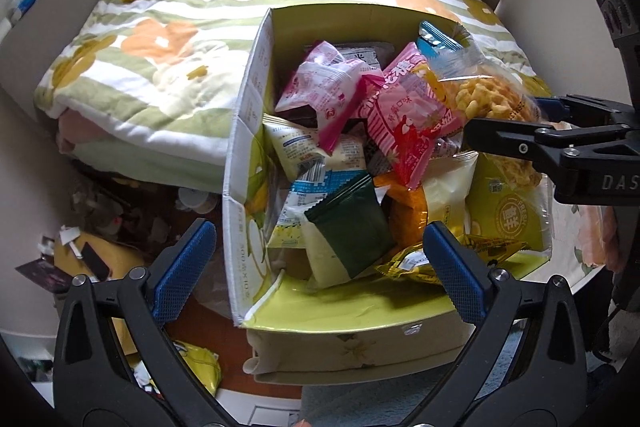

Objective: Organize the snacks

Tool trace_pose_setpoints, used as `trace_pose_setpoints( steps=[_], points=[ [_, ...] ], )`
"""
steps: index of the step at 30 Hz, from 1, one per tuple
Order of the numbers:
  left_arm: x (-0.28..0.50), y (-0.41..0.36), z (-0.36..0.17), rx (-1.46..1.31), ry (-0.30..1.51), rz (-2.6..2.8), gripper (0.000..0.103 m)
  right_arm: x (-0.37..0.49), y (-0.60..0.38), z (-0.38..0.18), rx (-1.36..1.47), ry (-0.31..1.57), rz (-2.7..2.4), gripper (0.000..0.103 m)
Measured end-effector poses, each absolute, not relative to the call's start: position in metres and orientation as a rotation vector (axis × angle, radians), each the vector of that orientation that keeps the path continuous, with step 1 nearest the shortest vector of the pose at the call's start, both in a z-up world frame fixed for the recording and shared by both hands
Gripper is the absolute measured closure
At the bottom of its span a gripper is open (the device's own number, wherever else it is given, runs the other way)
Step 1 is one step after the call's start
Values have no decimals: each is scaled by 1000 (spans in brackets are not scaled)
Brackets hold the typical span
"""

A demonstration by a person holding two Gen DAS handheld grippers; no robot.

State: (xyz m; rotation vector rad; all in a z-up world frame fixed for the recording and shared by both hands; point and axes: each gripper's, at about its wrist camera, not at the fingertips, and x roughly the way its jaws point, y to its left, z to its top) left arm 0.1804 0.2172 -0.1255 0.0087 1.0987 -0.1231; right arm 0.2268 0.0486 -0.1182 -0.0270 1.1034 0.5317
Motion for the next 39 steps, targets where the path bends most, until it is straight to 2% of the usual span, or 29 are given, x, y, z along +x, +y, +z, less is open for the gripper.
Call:
trace_pose_setpoints(
  steps=[2, 4, 5, 12, 18, 31, 39],
  points=[
    [181, 220, -127, 12, 1107, -128, 0, 228, 49, -122, -18, 1118, 511, 24],
    [180, 221, -126, 14, 1107, -133, 0, 226, 50, -119, -19, 1091, 490, 10],
    [179, 222, -127, 14, 1105, -133, 0, 224, 50, -116, -25, 1063, 485, 0],
    [169, 215, -119, 10, 1080, -106, 0, 209, 37, -96, -34, 979, 486, 0],
    [151, 197, -88, -19, 1000, -98, 0, 182, 9, -73, -54, 934, 459, 0],
    [63, 101, 23, -57, 628, -89, 0, 60, -116, 25, -102, 642, 210, 0],
    [15, 51, 55, -17, 482, -78, 0, 10, -166, 42, -22, 548, 28, 0]
  ],
)
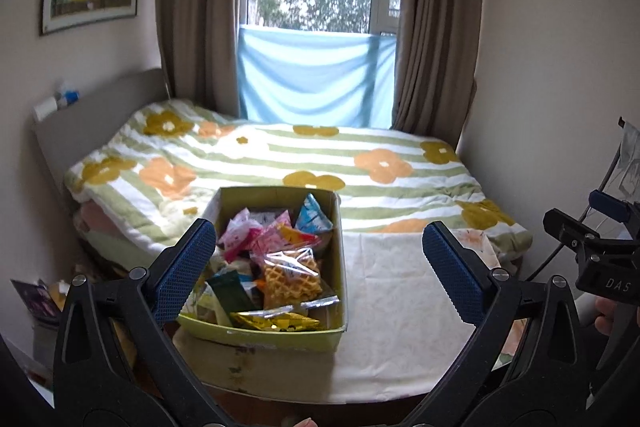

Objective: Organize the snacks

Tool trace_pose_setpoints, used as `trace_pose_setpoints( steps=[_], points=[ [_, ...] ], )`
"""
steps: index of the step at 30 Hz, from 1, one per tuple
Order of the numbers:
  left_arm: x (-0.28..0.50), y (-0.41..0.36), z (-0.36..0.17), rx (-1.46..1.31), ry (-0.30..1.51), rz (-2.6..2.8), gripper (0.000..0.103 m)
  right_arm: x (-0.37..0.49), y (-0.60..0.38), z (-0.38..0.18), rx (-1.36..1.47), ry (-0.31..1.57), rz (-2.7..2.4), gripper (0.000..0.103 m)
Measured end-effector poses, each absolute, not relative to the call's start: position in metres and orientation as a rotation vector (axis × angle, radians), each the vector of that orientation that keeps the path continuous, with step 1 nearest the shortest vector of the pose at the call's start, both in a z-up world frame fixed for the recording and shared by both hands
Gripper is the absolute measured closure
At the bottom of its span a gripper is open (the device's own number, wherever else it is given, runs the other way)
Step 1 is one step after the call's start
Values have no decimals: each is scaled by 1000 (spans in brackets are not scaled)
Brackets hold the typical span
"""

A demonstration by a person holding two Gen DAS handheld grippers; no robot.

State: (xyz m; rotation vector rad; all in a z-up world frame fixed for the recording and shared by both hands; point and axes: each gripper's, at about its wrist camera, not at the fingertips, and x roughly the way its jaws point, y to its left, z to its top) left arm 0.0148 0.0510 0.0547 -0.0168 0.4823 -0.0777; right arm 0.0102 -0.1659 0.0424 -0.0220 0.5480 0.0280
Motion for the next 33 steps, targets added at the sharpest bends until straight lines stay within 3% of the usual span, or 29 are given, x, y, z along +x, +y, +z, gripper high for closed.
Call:
trace_pose_setpoints(
  steps=[33],
  points=[
    [-10, 45, 59, 4, 436, -135, 0, -26, -176, 51, 27, 452, -127, 0]
  ],
)
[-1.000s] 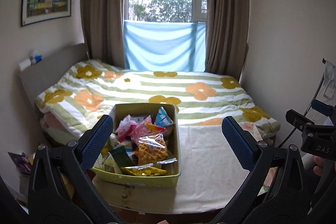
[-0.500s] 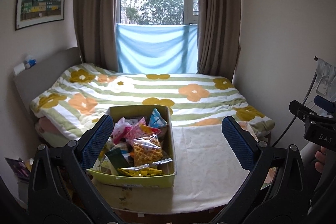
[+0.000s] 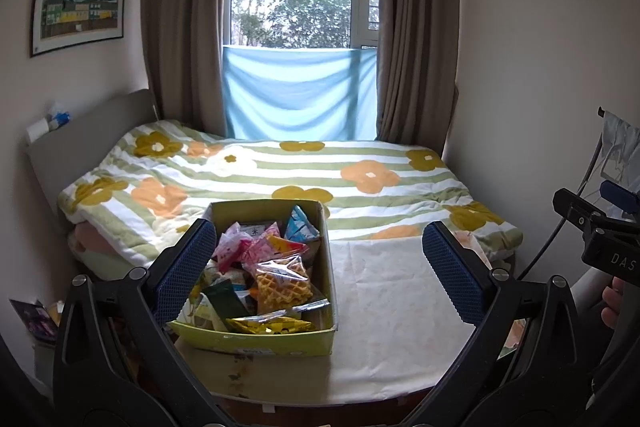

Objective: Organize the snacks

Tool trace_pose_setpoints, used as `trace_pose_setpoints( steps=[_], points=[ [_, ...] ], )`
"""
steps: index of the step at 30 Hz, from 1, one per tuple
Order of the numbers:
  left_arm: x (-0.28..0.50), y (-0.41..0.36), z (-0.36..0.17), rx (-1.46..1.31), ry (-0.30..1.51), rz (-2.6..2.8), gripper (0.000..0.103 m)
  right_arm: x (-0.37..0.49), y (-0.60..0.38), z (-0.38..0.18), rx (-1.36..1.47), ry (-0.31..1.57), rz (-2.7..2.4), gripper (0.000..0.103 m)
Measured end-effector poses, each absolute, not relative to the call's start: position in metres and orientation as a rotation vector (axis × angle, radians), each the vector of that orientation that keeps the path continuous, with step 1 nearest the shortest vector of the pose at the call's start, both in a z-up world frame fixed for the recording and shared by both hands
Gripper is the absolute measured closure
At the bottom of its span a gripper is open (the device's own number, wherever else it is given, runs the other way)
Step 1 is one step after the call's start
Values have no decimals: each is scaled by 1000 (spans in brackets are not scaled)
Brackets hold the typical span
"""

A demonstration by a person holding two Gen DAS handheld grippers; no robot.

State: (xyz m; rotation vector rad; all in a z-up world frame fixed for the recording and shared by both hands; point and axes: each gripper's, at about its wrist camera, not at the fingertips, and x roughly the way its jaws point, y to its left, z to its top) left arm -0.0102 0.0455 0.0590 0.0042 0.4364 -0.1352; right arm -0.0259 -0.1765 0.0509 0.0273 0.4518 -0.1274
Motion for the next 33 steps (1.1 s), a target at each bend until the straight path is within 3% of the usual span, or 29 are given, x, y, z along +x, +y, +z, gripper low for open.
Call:
trace_pose_setpoints(
  steps=[33],
  points=[
    [-15, 41, 58, 48, 421, -44, 0, -24, -181, 53, 29, 445, -95, 0]
  ],
)
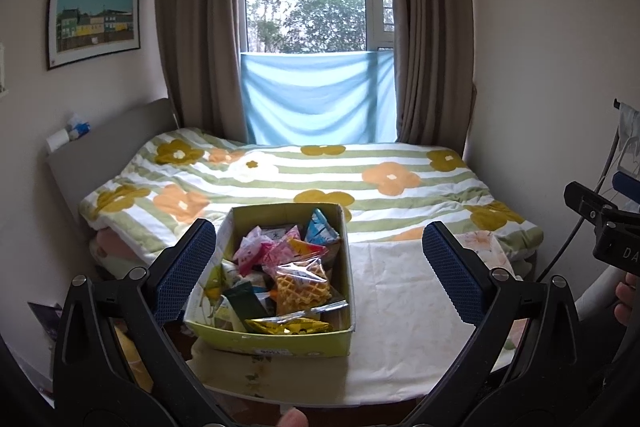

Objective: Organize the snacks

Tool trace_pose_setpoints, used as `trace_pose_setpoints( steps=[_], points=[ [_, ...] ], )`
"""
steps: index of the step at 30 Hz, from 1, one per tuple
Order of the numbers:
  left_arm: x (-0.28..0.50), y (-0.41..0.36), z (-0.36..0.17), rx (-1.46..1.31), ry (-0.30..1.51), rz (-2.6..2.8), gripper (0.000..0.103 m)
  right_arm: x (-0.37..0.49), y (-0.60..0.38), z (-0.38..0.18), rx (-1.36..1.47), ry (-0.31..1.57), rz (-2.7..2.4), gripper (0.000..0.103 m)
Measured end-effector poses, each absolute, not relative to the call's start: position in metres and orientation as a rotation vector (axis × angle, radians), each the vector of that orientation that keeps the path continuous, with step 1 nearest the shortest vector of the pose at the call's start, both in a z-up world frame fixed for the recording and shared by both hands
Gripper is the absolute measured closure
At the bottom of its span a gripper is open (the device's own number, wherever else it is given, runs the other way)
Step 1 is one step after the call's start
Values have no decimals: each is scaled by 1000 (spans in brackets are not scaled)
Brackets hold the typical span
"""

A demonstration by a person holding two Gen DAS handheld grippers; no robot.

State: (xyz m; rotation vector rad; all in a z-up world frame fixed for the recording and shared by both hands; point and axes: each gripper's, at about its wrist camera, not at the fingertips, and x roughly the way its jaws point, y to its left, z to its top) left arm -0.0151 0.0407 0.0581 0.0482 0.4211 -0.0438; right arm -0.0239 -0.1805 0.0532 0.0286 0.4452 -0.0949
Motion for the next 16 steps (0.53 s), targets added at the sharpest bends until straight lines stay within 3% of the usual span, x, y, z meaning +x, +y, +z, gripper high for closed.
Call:
trace_pose_setpoints(
  steps=[16],
  points=[
    [-11, 48, 52, 37, 406, -4, 0, -20, -180, 49, 30, 459, -90, 0]
  ],
)
